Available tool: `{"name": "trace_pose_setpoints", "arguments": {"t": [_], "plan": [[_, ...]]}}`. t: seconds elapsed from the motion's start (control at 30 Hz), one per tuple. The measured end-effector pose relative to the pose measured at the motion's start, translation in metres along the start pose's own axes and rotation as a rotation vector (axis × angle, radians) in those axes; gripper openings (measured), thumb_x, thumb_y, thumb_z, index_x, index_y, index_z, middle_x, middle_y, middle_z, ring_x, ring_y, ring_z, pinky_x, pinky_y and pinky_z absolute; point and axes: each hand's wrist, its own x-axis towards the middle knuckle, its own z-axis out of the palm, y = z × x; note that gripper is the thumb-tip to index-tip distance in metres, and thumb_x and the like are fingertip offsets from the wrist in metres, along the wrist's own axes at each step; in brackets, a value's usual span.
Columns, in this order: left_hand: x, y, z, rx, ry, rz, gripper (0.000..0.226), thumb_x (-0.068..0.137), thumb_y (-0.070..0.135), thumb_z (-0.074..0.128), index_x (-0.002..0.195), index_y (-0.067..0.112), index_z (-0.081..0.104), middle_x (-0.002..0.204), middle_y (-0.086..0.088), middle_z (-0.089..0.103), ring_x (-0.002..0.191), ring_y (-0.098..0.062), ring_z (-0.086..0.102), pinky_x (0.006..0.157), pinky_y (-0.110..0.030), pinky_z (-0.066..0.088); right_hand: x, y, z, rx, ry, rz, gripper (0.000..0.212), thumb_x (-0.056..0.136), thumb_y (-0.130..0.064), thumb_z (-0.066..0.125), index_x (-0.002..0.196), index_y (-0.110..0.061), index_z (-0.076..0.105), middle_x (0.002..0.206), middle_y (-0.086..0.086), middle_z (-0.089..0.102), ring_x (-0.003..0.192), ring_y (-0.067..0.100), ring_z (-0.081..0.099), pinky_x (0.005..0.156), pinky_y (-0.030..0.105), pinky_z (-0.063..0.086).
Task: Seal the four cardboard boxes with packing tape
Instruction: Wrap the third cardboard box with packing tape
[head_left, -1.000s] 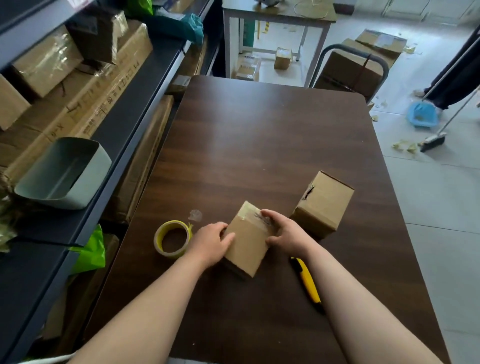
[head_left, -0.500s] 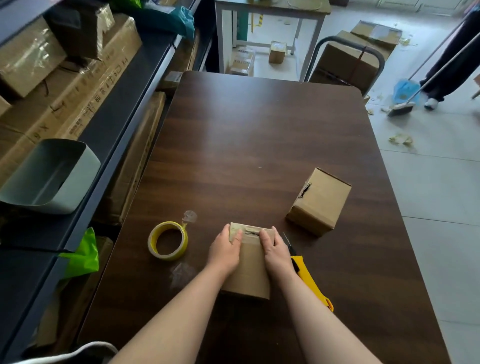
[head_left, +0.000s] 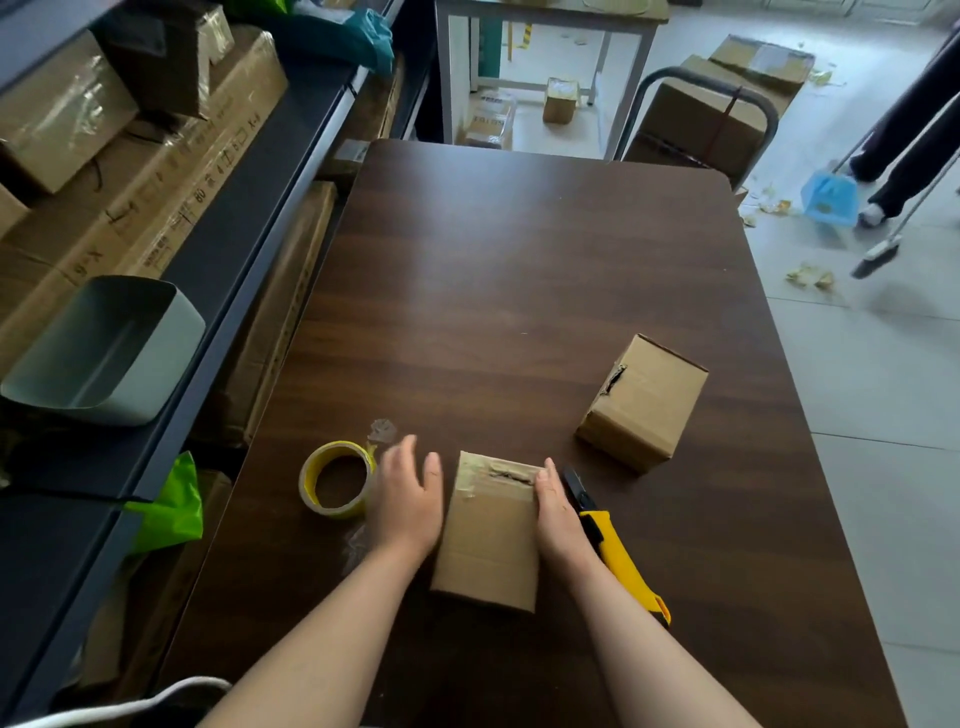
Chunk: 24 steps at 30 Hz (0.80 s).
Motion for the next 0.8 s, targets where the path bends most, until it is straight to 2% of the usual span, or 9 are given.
{"name": "trace_pose_setpoints", "arguments": {"t": [0.07,0.17,0.23,0.33,0.43,0.53,0.57,0.7,0.8], "plan": [[0.003,-0.016,-0.017,0.255,0.165,-0.109,0.056,0.094,0.037,0.054,0.142,0.015,0.037,0.146,-0.01,0.04,0.134,-0.028,0.038,0.107,-0.041,0.034,-0.005,0.002,0.002,-0.03,-0.031,0.0,0.056,0.105,-0.043,0.023,0.156,-0.025,0.008,0.161,-0.004,0.017,0.147,0.014,0.016,0.114,0.027,0.015],[0.012,-0.043,-0.035,0.558,0.0,-0.215,0.043,0.093,0.036,0.056,0.133,0.022,0.049,0.135,-0.006,0.052,0.131,-0.026,0.038,0.107,-0.04,0.03,-0.011,0.0,0.006,-0.086,-0.047,0.008,0.058,0.105,-0.042,0.027,0.156,-0.025,0.008,0.162,-0.003,0.016,0.148,0.016,0.016,0.117,0.032,0.015],[0.017,-0.052,-0.043,0.575,-0.058,-0.188,0.027,0.096,0.032,0.051,0.121,0.027,0.061,0.116,-0.002,0.063,0.119,-0.023,0.049,0.099,-0.035,0.035,-0.014,-0.005,0.006,-0.131,-0.018,-0.026,0.06,0.104,-0.041,0.032,0.156,-0.022,0.008,0.163,-0.002,0.012,0.148,0.015,0.015,0.118,0.032,0.015],[0.012,-0.047,-0.051,0.202,0.049,-0.101,0.026,0.094,0.029,0.058,0.116,0.021,0.068,0.108,-0.007,0.069,0.103,-0.028,0.06,0.084,-0.033,0.045,-0.019,-0.02,0.006,-0.213,0.046,-0.146,0.06,0.103,-0.035,0.039,0.155,-0.018,0.015,0.162,-0.001,0.016,0.148,0.014,0.016,0.117,0.029,0.016],[-0.005,-0.022,-0.054,-0.247,0.074,0.017,0.025,0.086,0.016,0.071,0.11,0.009,0.072,0.101,-0.005,0.073,0.088,-0.017,0.065,0.079,-0.028,0.049,-0.03,-0.046,0.01,-0.196,0.082,-0.281,0.052,0.1,-0.033,0.05,0.148,-0.017,0.036,0.152,-0.001,0.038,0.14,0.014,0.035,0.112,0.026,0.03],[-0.024,0.002,-0.054,-0.468,0.012,0.096,0.023,0.083,0.009,0.073,0.106,0.008,0.073,0.091,0.007,0.071,0.079,0.004,0.064,0.078,-0.014,0.05,-0.045,-0.072,0.014,-0.101,-0.015,-0.344,0.031,0.096,-0.03,0.058,0.125,-0.017,0.061,0.12,-0.005,0.063,0.111,0.005,0.058,0.082,0.004,0.041],[-0.031,0.009,-0.054,-0.518,-0.028,0.125,0.022,0.082,0.007,0.073,0.104,0.011,0.073,0.089,0.011,0.071,0.078,0.008,0.064,0.076,-0.009,0.048,-0.05,-0.078,0.015,-0.06,-0.066,-0.348,0.025,0.095,-0.029,0.059,0.117,-0.018,0.064,0.111,-0.007,0.067,0.101,-0.001,0.06,0.072,0.002,0.042],[-0.045,0.018,-0.059,-0.569,-0.168,0.224,0.022,0.083,0.009,0.073,0.098,0.024,0.073,0.091,0.01,0.074,0.089,-0.004,0.069,0.082,-0.021,0.053,-0.06,-0.085,0.011,0.056,-0.118,-0.37,0.011,0.092,-0.018,0.064,0.1,-0.021,0.07,0.094,-0.004,0.072,0.085,0.003,0.063,0.072,0.012,0.047],[-0.046,0.031,-0.073,-0.652,0.014,0.197,0.02,0.089,0.007,0.063,0.106,0.016,0.068,0.1,0.003,0.071,0.088,-0.002,0.065,0.075,-0.008,0.048,-0.066,-0.082,0.003,0.019,-0.099,-0.386,0.014,0.089,-0.016,0.068,0.101,-0.021,0.072,0.098,0.002,0.074,0.09,0.011,0.066,0.081,0.025,0.054]]}}
